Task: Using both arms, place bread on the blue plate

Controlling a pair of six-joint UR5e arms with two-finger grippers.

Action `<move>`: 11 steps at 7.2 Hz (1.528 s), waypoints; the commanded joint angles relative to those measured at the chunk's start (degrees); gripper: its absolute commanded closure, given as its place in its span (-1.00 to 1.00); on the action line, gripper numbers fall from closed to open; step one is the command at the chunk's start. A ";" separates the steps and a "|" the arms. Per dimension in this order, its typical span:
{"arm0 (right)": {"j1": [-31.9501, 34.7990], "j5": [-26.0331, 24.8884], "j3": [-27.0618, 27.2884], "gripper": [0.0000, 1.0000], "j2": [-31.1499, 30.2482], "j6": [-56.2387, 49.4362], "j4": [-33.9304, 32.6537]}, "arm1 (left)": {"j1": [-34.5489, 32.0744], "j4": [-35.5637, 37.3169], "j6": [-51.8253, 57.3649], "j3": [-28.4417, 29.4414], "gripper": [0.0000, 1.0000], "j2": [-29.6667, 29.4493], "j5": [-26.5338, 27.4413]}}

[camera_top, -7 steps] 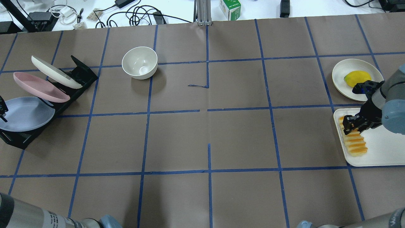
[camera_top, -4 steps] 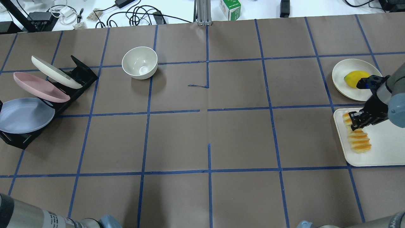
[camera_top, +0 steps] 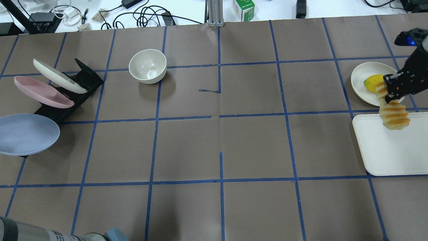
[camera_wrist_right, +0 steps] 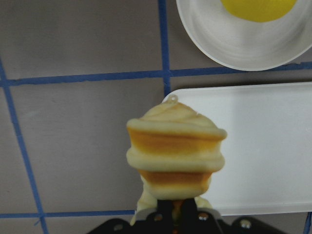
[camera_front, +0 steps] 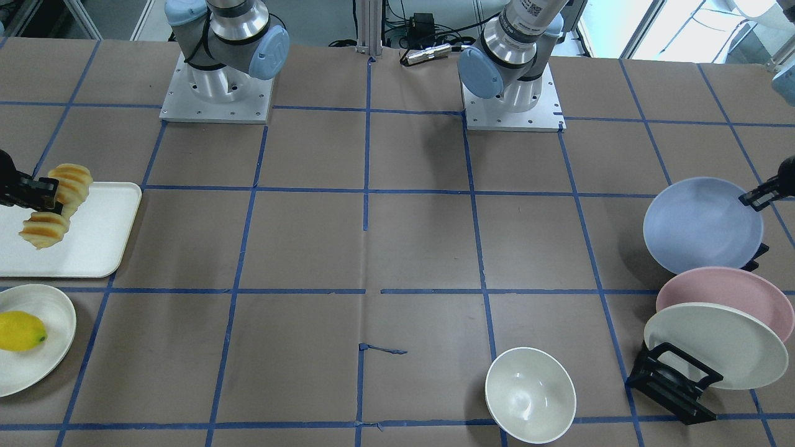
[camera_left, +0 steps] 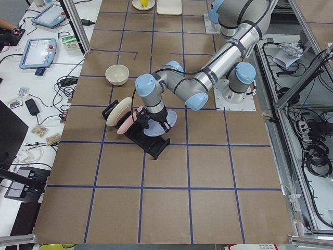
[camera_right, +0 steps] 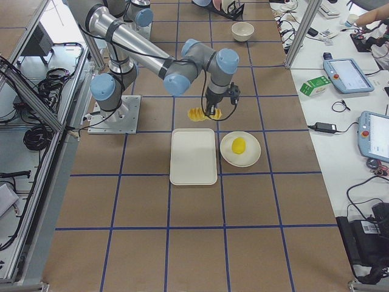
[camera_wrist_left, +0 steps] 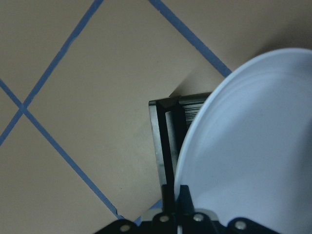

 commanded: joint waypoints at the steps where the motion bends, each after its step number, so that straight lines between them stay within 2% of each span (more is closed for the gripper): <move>1: 8.60 0.18 -6.03 1.00 -0.40 10.27 6.67 | -3.39 -9.51 5.10 -1.03 1.00 2.59 -7.15; 2: 11.34 0.18 -6.12 1.00 -0.93 12.83 6.77 | -8.12 -10.49 6.25 -1.03 1.00 3.55 -10.52; 3: 13.72 0.26 -6.12 1.00 -1.37 13.90 6.69 | -15.21 -10.33 7.04 -1.21 1.00 3.82 -11.60; 5: 16.89 0.44 -6.12 1.00 -1.64 16.44 6.60 | -31.29 -9.28 6.00 -1.21 1.00 2.78 -21.93; 6: 19.69 1.31 -6.21 1.00 -1.73 19.33 6.34 | -37.89 -4.05 5.73 -1.56 1.00 1.81 -29.12; 7: 22.67 1.67 -6.21 1.00 -1.64 22.84 5.90 | -42.05 9.31 5.73 -3.91 1.00 0.24 -35.19; 8: 25.23 1.93 -6.21 1.00 -1.29 24.79 5.89 | -43.92 21.72 2.95 -8.81 1.00 -2.65 -36.47; 9: 26.47 2.81 -6.21 1.00 -1.20 25.42 5.81 | -44.28 31.15 1.79 -13.90 1.00 -5.55 -37.44; 10: 26.74 4.99 -6.04 1.00 -0.94 25.42 5.81 | -44.46 36.29 1.43 -16.21 1.00 -8.45 -42.93; 11: 27.79 6.58 -5.60 1.00 -0.06 25.33 5.72 | -44.55 36.87 1.51 -16.24 1.00 -11.00 -45.60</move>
